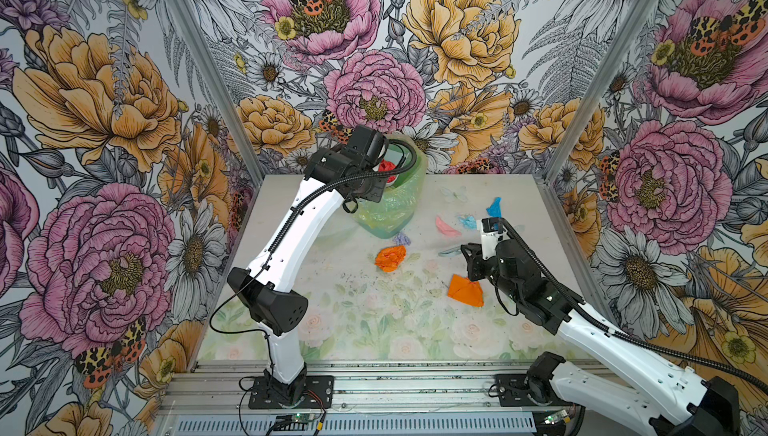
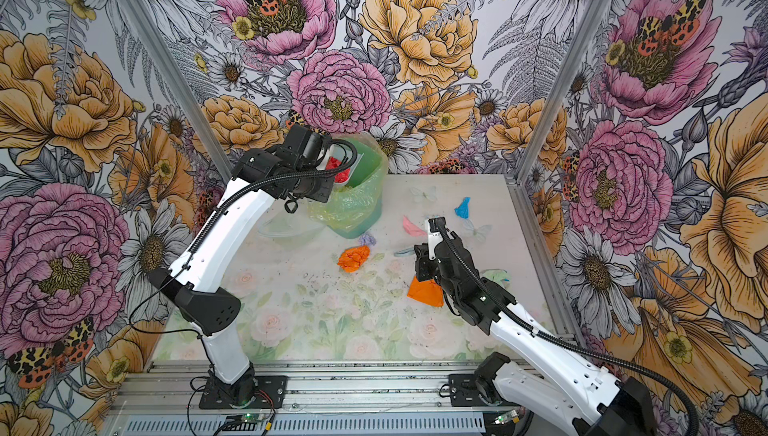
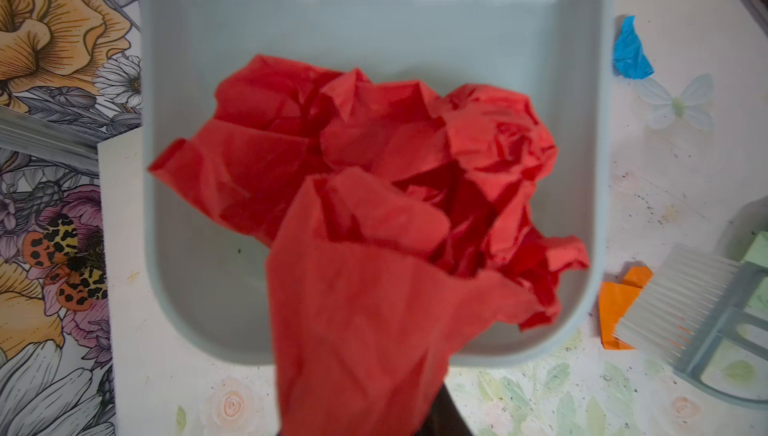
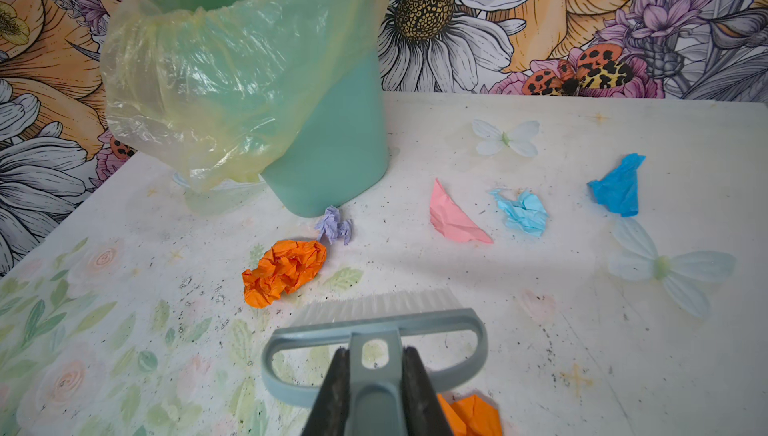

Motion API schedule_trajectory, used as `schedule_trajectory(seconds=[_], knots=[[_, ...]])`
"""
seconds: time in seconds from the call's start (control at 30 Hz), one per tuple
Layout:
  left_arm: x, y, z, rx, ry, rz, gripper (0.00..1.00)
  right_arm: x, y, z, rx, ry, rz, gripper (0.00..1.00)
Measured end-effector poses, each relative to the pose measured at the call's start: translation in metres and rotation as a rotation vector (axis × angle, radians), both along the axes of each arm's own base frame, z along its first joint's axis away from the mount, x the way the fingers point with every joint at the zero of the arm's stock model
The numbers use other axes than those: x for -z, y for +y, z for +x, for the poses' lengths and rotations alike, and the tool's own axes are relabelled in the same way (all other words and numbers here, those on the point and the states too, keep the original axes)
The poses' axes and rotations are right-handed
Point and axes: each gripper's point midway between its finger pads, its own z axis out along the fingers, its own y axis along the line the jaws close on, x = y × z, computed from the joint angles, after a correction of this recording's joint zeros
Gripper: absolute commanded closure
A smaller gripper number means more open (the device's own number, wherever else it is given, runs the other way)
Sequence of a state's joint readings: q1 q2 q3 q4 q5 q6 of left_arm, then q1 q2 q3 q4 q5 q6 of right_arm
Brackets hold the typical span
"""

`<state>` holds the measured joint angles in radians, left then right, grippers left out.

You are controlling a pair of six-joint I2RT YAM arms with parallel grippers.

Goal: Sweep away the paper scraps from the table
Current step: 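Raise the dustpan with the left gripper and carry it over the green bin, then tilt the dustpan over the bin with the left gripper to dump the red scrap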

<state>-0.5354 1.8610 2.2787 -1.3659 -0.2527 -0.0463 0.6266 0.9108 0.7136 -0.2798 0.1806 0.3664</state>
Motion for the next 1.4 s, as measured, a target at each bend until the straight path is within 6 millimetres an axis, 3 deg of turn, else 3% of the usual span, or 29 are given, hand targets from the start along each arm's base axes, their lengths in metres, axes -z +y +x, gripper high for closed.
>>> schedule_trajectory(seconds=[0.3,0.6,1.0,1.4], knots=[[0.011,0.023,0.039,-0.076,-0.032,0.141,0.82,0.002,0.0,0.0,-0.001,0.004,-0.002,1.0],[-0.002,0.042,0.063,-0.122,-0.123,0.337,0.82,0.002,0.0,0.0,-0.001,0.004,-0.002,1.0],[0.001,0.031,0.086,-0.065,-0.17,0.588,0.82,0.0,-0.003,-0.004,0.001,-0.008,0.006,1.0],[-0.006,0.042,0.094,-0.036,-0.178,0.756,0.82,-0.001,-0.009,-0.005,0.022,-0.023,0.005,1.0]])
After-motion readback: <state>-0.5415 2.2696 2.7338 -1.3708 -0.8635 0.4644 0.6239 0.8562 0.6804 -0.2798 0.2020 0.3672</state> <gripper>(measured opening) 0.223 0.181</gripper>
